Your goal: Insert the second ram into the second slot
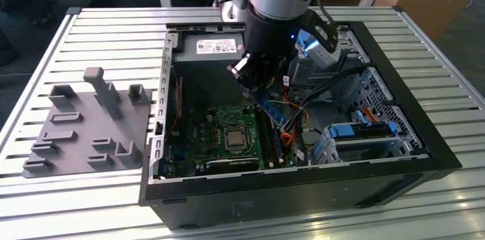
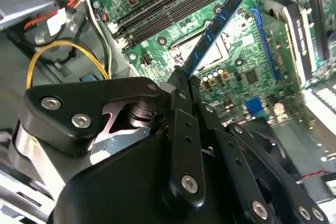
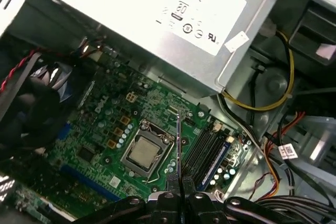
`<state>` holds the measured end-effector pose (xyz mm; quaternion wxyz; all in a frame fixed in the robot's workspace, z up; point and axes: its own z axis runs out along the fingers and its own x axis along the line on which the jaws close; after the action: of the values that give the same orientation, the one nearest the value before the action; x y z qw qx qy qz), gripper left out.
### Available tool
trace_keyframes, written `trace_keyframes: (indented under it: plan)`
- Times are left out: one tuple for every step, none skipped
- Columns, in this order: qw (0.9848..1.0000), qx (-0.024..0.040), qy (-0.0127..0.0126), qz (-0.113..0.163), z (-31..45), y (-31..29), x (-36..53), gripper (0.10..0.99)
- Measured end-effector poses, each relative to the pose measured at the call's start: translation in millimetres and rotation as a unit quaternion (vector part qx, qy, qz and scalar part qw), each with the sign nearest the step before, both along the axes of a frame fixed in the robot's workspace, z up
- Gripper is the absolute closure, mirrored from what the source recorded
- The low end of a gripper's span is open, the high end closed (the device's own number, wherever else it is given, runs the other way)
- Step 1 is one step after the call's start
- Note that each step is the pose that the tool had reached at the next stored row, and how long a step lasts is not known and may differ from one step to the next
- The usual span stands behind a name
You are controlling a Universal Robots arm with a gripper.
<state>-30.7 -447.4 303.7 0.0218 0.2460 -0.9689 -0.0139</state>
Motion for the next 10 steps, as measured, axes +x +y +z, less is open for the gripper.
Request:
trace_keyframes:
  plan:
    - [1.0000, 0.0000, 0.0000, -0.009, -1.2, 0.0, 0.0, 0.949]
    - [0.9998, -0.0001, 0.0000, -0.017, -2.3, 0.0, 0.0, 0.949]
    - [0.9997, 0.0000, 0.0000, -0.026, -3.4, 0.0, 0.0, 0.949]
    - [0.9994, 0.0000, 0.0000, -0.035, -4.6, 0.0, 0.0, 0.949]
    - [0.9990, -0.0001, 0.0000, -0.044, -5.8, 0.0, 0.0, 0.949]
    - [0.9985, -0.0001, -0.0001, -0.055, -7.2, 0.0, 0.0, 0.949]
    - [0.9980, -0.0001, -0.0001, -0.063, -8.3, 0.0, 0.0, 0.949]
    - [0.9975, -0.0001, 0.0000, -0.071, -9.3, 0.0, 0.0, 0.949]
    - [0.9969, -0.0002, 0.0000, -0.079, -10.2, 0.0, 0.0, 0.949]
    - [0.9962, -0.0002, 0.0000, -0.087, -11.1, 0.0, 0.0, 0.949]
